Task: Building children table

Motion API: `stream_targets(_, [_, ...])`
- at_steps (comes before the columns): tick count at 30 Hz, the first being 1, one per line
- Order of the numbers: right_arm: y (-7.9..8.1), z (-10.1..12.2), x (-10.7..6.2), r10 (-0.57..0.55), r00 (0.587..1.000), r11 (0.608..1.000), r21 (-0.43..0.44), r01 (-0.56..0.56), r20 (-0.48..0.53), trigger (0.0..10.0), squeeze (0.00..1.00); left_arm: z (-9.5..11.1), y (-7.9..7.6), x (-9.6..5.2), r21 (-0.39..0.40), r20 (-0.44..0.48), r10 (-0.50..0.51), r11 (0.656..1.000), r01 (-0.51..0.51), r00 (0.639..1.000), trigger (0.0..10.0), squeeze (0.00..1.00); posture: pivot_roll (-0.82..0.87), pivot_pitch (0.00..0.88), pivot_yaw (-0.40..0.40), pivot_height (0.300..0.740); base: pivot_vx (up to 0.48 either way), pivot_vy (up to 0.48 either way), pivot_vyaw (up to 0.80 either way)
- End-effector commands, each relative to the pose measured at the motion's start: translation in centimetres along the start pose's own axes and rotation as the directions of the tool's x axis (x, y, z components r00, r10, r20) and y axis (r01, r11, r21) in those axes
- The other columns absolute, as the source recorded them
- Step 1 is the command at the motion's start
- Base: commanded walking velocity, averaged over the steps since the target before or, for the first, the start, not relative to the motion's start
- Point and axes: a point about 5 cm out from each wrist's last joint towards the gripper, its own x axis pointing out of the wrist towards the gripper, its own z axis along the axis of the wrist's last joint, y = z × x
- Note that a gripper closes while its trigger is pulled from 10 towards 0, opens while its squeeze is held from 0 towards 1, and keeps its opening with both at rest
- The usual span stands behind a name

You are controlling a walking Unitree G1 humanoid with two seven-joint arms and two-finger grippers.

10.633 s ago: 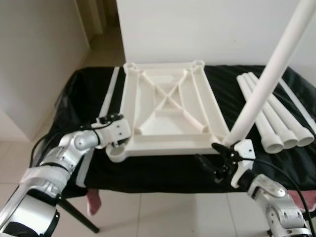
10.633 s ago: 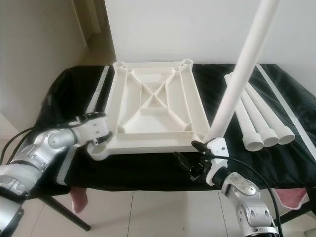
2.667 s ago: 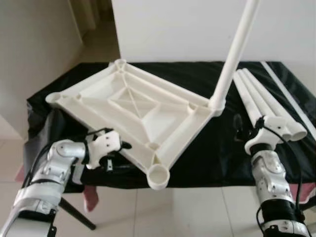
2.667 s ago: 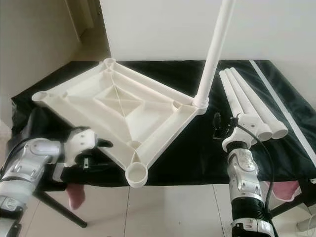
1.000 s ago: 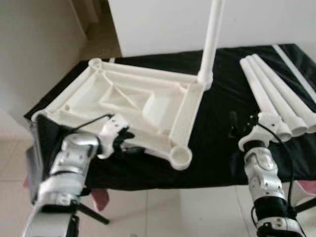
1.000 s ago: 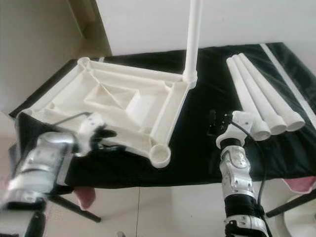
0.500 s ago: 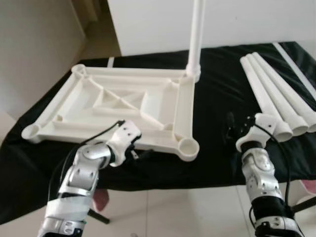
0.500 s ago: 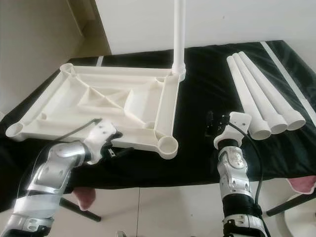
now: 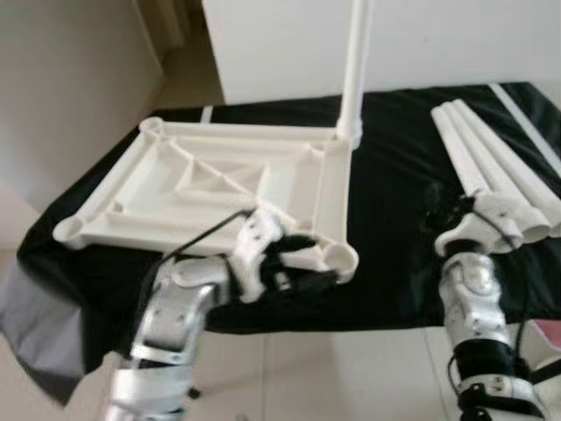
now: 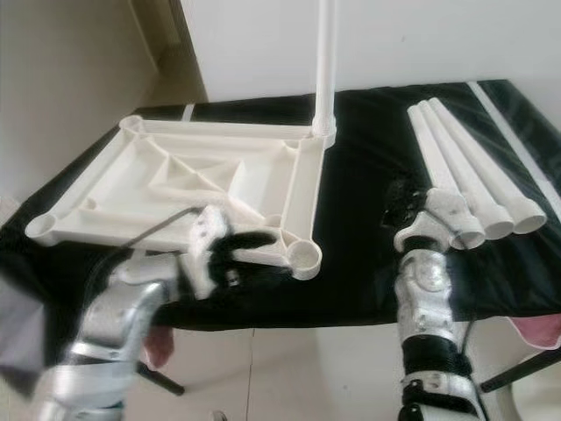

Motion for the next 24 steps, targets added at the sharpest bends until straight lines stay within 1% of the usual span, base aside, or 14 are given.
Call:
stream_targets(1, [-0.2, 0.0, 0.1, -0.027, 1.0, 0.999, -0.023, 0.026, -0.006, 10.0, 0.0, 0.0, 0.4, 0.2, -0.018, -0.007, 0.04, 0.999, -0.04, 0.999, 10.0, 0.0, 0.02, 0.002, 0.072, 0.74, 0.0, 0.0, 0.0])
stream_targets(2, [-0.8, 0.3, 0.3, -0.065, 0.998, 0.997, -0.033, 0.065, -0.007, 10.0, 0.0, 0.5, 0.6, 1.1, -0.028, 0.019, 0.076, 0.997, -0.075, 0.997, 10.0, 0.0, 0.01, 0.003, 0.066, 0.74, 0.0, 0.0, 0.0])
stream_targets(3, [-1.1, 0.4, 0.4, -0.092, 0.996, 0.995, -0.04, 0.091, -0.015, 10.0, 0.0, 0.8, 0.9, 1.5, -0.051, 0.028, 0.092, 0.995, -0.09, 0.995, 10.0, 0.0, 0.0, 0.005, 0.055, 0.74, 0.0, 0.0, 0.0])
stream_targets(4, [-1.1, 0.4, 0.4, -0.092, 0.996, 0.995, -0.04, 0.091, -0.015, 10.0, 0.0, 0.8, 0.9, 1.5, -0.051, 0.028, 0.092, 0.995, -0.09, 0.995, 10.0, 0.0, 0.0, 0.005, 0.055, 0.74, 0.0, 0.0, 0.0])
stream_targets(6, [-1.5, 0.4, 0.5, -0.127, 0.991, 0.991, -0.055, 0.126, -0.028, 10.0, 0.0, 1.1, 1.3, 2.0, -0.09, 0.043, 0.115, 0.99, -0.111, 0.992, 10.0, 0.0, -0.01, 0.008, 0.04, 0.74, 0.0, 0.0, 0.0])
stream_targets(7, [-1.5, 0.4, 0.5, -0.127, 0.991, 0.991, -0.055, 0.126, -0.028, 10.0, 0.0, 1.1, 1.3, 2.0, -0.09, 0.043, 0.115, 0.99, -0.111, 0.992, 10.0, 0.0, -0.01, 0.008, 0.04, 0.74, 0.0, 0.0, 0.0])
stream_targets(8, [-1.9, 0.3, 0.5, -0.141, 0.989, 0.988, -0.068, 0.138, -0.042, 10.0, 0.0, 1.2, 1.6, 2.2, -0.088, 0.056, 0.129, 0.988, -0.123, 0.99, 10.0, 0.0, 0.0, 0.009, 0.021, 0.74, 0.0, 0.0, 0.0])
stream_targets(9, [-2.2, 0.1, 0.5, -0.146, 0.988, 0.986, -0.085, 0.141, -0.059, 10.0, 0.0, 1.2, 1.8, 2.4, -0.071, 0.06, 0.144, 0.988, -0.14, 0.988, 10.0, 0.0, 0.0, 0.011, 0.009, 0.74, 0.0, 0.0, 0.0])
stream_targets(11, [-2.7, -0.5, 0.2, -0.153, 0.984, 0.984, -0.101, 0.144, -0.09, 10.0, 0.0, 1.1, 2.1, 3.0, -0.05, 0.038, 0.161, 0.986, -0.159, 0.986, 10.0, 0.0, 0.0, 0.026, -0.014, 0.74, 0.0, 0.0, 0.0])
stream_targets(13, [-2.8, -0.6, 0.1, -0.155, 0.983, 0.984, -0.106, 0.145, -0.097, 10.0, 0.0, 1.2, 2.1, 3.1, -0.041, 0.034, 0.164, 0.986, -0.163, 0.986, 10.0, 0.0, -0.01, 0.034, -0.018, 0.74, 0.0, 0.0, 0.0])
stream_targets(15, [-2.7, -0.8, -0.2, -0.138, 0.984, 0.985, -0.115, 0.125, -0.113, 10.0, 0.0, 1.1, 2.3, 3.3, -0.076, 0.042, 0.175, 0.982, -0.171, 0.984, 10.0, 0.0, -0.03, 0.053, -0.019, 0.74, 0.0, 0.0, 0.0])
stream_targets(18, [-2.6, -0.9, -0.3, -0.129, 0.984, 0.987, -0.116, 0.114, -0.126, 10.0, 0.0, 0.9, 2.5, 3.4, -0.079, 0.032, 0.183, 0.98, -0.18, 0.983, 10.0, 0.0, -0.03, 0.058, -0.019, 0.74, 0.0, 0.0, 0.0])
stream_targets(20, [-2.6, -1.0, -0.3, -0.103, 0.981, 0.988, -0.129, 0.082, -0.165, 10.0, 0.0, 0.9, 2.8, 3.5, -0.074, 0.013, 0.203, 0.977, -0.201, 0.979, 10.0, 0.0, -0.04, 0.075, -0.021, 0.74, 0.0, 0.0, 0.0])
stream_targets(24, [-2.7, -1.0, -0.3, -0.105, 0.975, 0.989, -0.122, 0.082, -0.198, 10.0, 0.0, 1.0, 2.9, 3.4, -0.079, 0.015, 0.213, 0.974, -0.211, 0.977, 10.0, 0.0, -0.04, 0.079, -0.019, 0.74, 0.0, 0.0, 0.0])
